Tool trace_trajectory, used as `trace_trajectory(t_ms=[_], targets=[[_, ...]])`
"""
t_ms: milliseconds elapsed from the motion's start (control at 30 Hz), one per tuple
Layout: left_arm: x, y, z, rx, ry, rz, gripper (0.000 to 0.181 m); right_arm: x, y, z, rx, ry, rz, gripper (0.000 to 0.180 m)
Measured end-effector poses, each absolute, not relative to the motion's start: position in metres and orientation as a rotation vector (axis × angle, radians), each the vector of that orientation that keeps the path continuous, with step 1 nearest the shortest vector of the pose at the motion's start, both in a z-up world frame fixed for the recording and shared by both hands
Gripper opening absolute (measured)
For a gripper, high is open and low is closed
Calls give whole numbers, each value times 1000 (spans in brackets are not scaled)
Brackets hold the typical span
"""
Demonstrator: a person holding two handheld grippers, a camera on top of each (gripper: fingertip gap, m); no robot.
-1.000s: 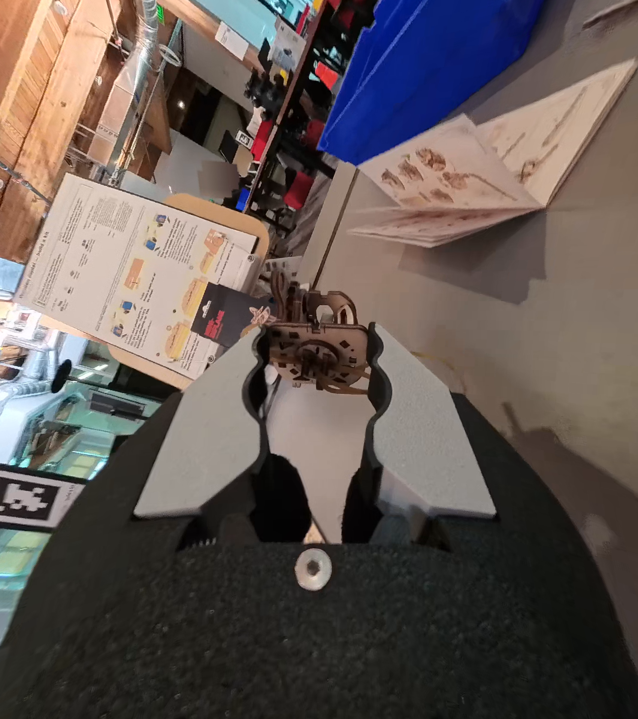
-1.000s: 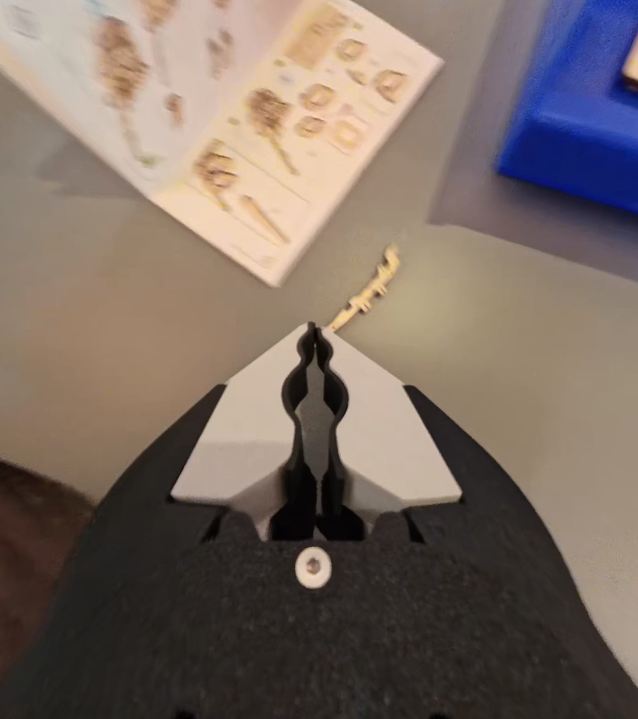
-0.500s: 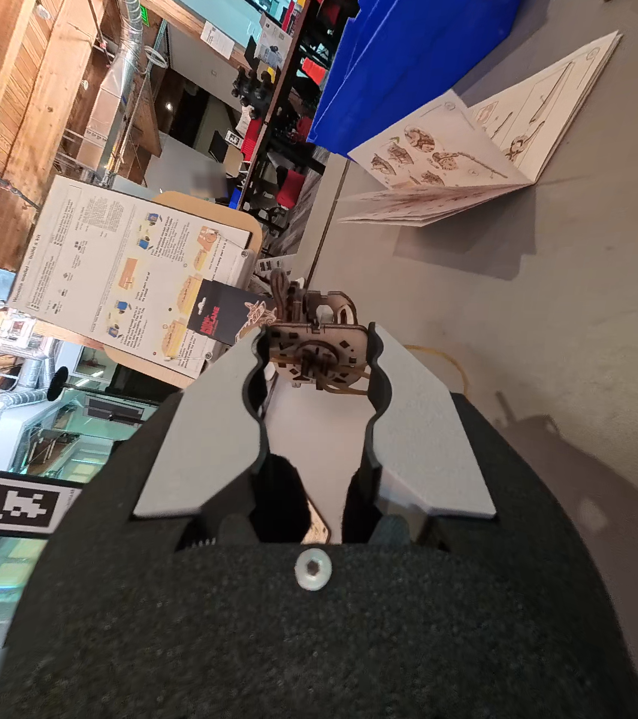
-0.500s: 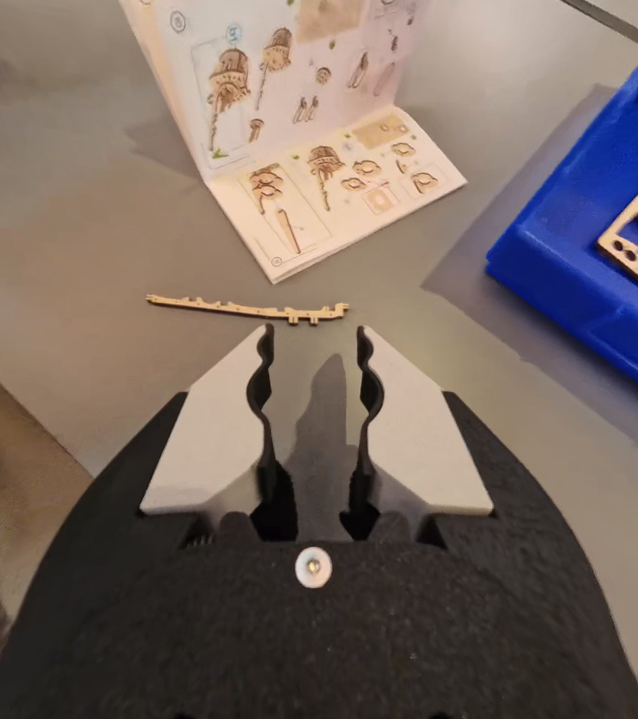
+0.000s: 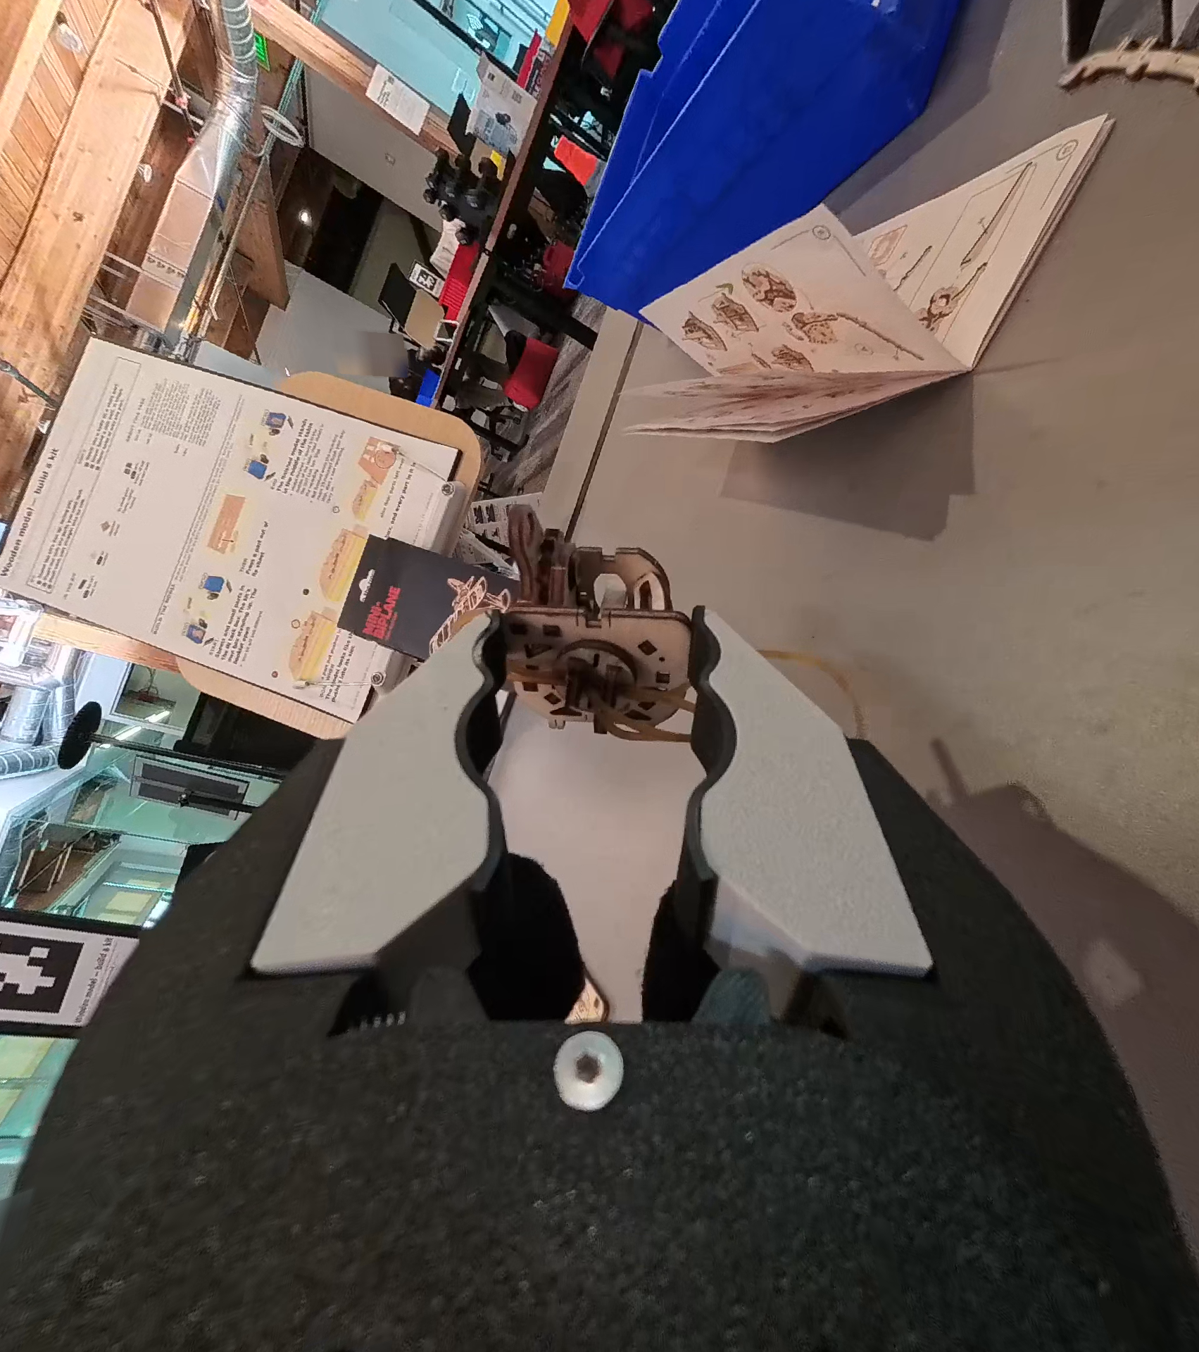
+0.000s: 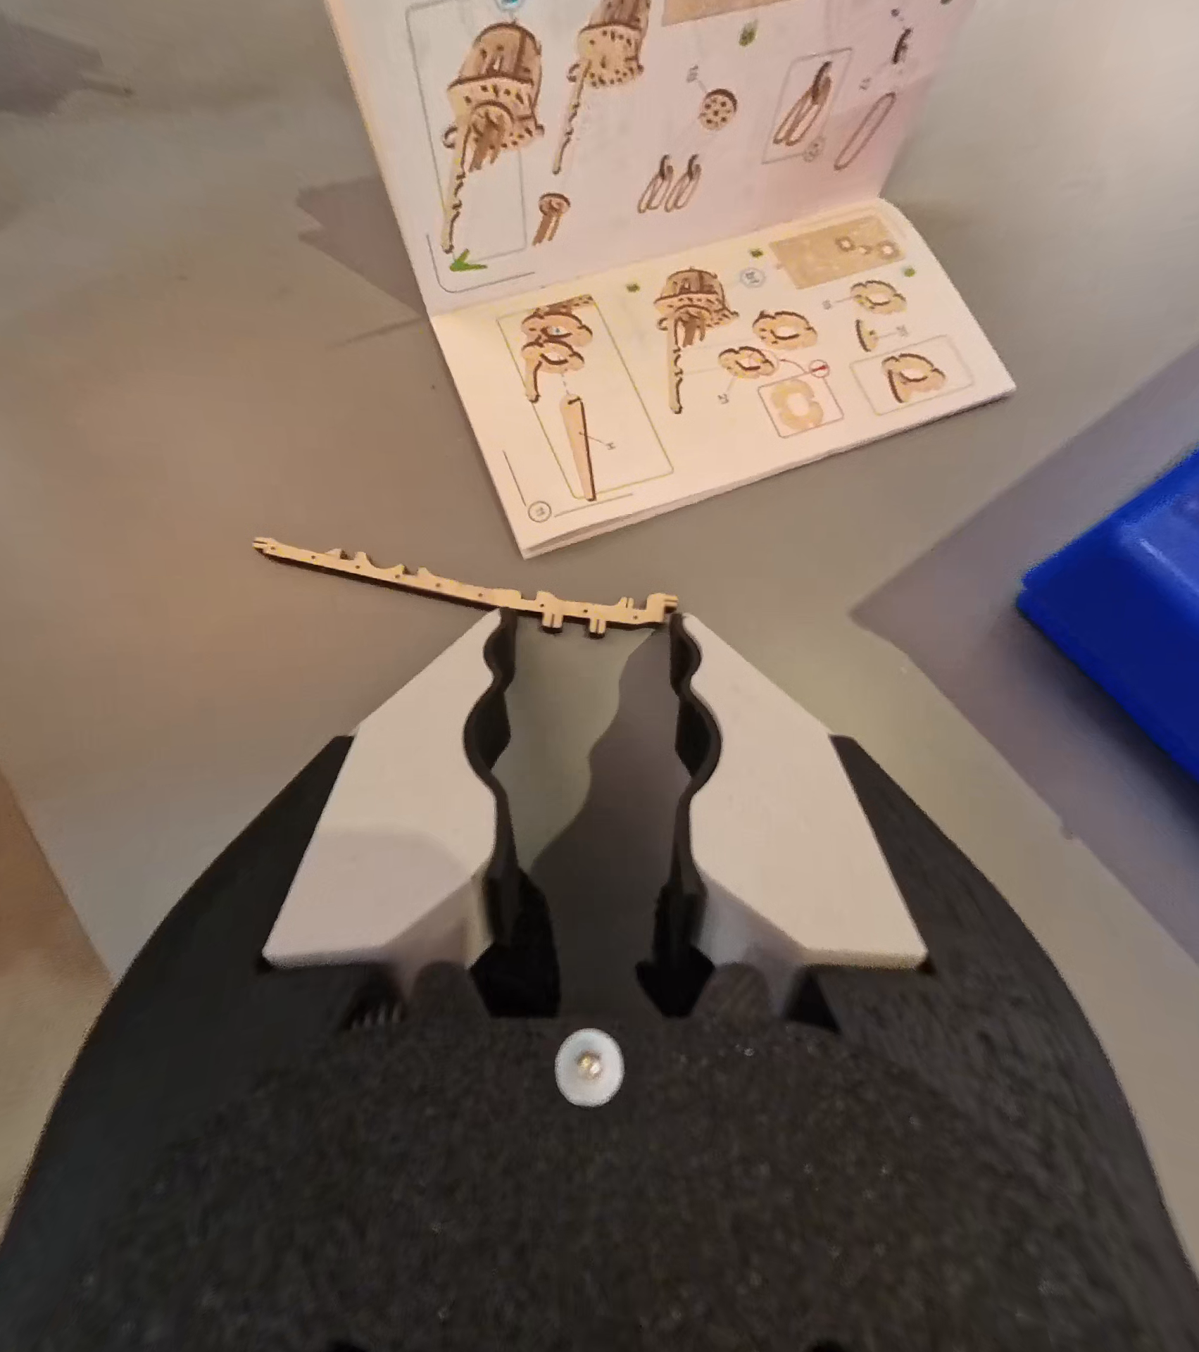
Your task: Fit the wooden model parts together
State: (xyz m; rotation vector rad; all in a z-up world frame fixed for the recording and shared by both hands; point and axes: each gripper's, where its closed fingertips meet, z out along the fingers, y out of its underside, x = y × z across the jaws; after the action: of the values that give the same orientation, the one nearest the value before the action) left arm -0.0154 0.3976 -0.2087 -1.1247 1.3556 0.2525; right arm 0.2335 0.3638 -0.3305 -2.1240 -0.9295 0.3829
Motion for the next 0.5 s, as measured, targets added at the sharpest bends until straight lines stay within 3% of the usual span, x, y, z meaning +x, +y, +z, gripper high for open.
trace_trajectory(t_ms=[367,400,500], targets=[[-13,395,-209,-1115,1364,250,47,223,365,-330,-2108,-974,399,30],[-13,395,-209,-1115,1363,249,47,223,365,-330,-2101,-981,385,16],[-14,395,-210,-1120,1365,247,48,225,366,-330,-2092,-975,322,16]])
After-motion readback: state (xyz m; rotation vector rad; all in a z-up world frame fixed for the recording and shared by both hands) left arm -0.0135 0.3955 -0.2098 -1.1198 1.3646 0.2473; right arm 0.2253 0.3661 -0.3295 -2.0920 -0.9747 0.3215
